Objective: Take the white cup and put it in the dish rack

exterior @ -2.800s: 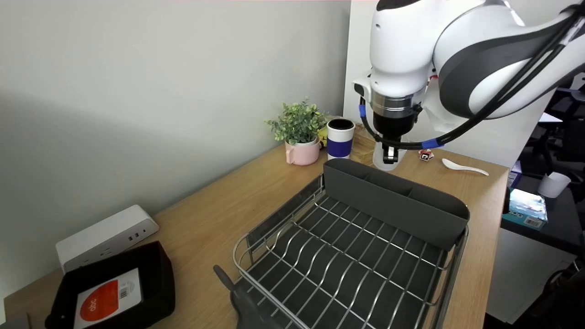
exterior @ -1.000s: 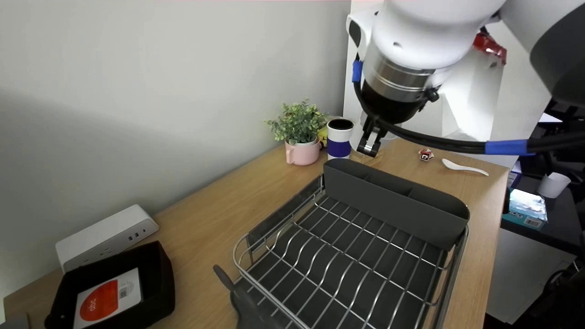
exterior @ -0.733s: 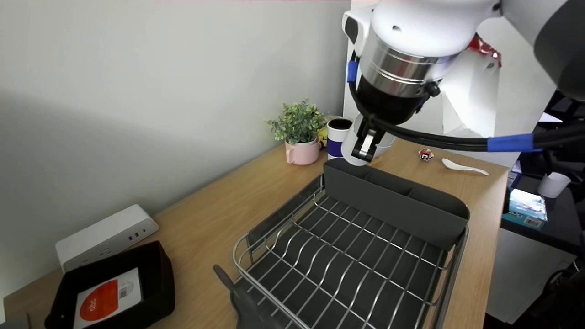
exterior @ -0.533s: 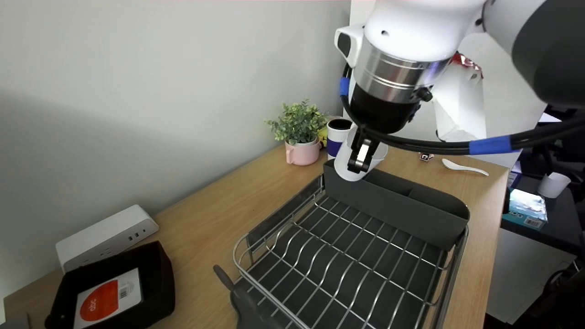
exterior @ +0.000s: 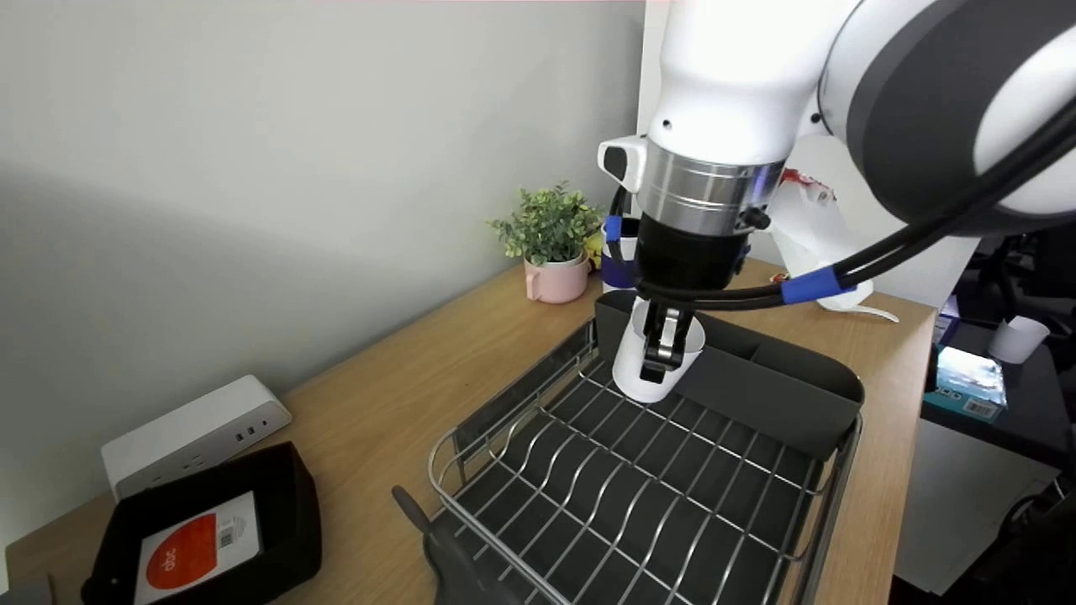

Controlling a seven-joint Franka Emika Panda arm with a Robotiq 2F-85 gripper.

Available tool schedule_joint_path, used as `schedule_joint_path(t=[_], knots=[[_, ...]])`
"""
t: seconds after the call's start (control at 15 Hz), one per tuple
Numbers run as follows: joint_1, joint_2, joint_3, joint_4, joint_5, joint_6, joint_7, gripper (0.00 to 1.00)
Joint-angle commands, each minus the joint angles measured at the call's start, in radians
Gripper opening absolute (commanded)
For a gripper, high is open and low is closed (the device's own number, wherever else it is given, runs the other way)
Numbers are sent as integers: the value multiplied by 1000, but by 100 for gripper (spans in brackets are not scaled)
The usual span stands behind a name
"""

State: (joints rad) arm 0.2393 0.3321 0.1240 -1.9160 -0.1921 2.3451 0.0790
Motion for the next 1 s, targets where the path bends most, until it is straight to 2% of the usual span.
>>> schedule_joint_path(t=[0.0, 0.93], knots=[[-29, 49, 25, 29, 68, -16, -94, 1], [-17, 196, 12, 97, 58, -35, -162, 1]])
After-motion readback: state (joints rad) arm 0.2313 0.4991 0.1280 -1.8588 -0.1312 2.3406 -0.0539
